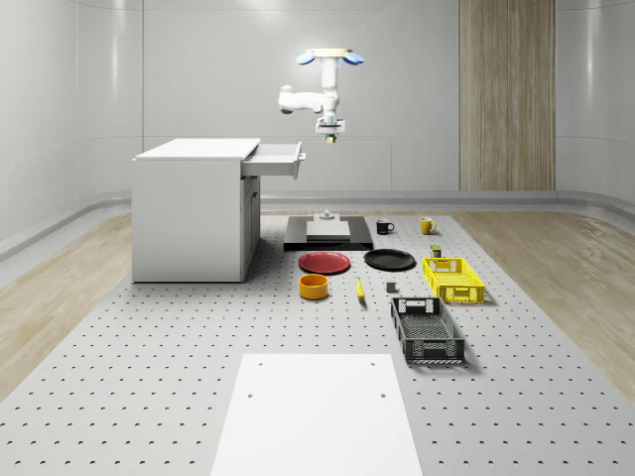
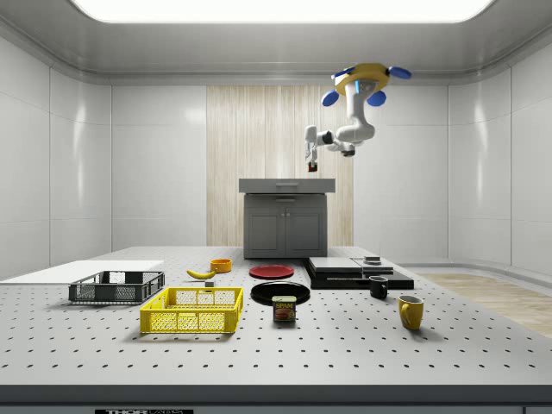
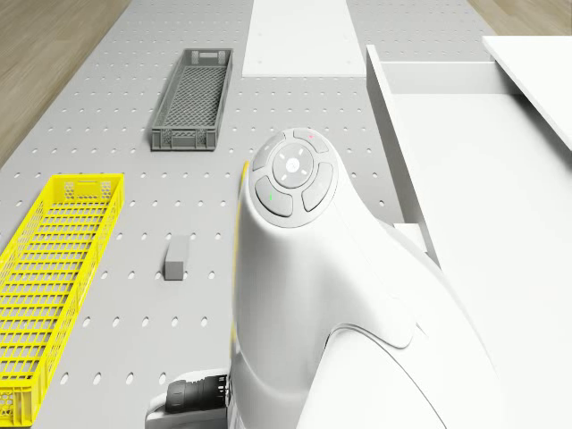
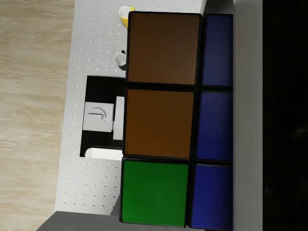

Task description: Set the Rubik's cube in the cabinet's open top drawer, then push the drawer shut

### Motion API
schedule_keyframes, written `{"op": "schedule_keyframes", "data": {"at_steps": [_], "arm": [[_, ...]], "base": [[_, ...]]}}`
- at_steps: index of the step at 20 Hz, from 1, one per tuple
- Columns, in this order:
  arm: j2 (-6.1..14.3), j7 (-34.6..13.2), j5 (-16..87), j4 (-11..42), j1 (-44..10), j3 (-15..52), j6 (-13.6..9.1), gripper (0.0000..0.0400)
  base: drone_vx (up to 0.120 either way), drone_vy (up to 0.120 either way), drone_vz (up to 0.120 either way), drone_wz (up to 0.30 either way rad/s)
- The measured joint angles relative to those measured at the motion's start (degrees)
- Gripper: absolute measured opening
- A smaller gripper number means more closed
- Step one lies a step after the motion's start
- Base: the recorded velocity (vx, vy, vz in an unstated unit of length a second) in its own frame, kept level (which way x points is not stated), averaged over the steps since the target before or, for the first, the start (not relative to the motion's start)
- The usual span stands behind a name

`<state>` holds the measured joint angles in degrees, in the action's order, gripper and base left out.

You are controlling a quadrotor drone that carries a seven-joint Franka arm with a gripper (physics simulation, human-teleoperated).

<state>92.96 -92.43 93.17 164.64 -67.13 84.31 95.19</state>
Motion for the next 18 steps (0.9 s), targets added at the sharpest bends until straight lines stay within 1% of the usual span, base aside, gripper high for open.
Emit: {"op": "schedule_keyframes", "data": {"at_steps": [16,18], "arm": [[0.1,0.0,-0.1,0.0,0.0,0.0,0.1,0.0292],[0.2,0.0,-0.1,0.0,0.0,0.0,0.2,0.0292]], "base": [[0.000,-0.120,0.000,0.000],[0.000,-0.120,0.100,0.000]]}}
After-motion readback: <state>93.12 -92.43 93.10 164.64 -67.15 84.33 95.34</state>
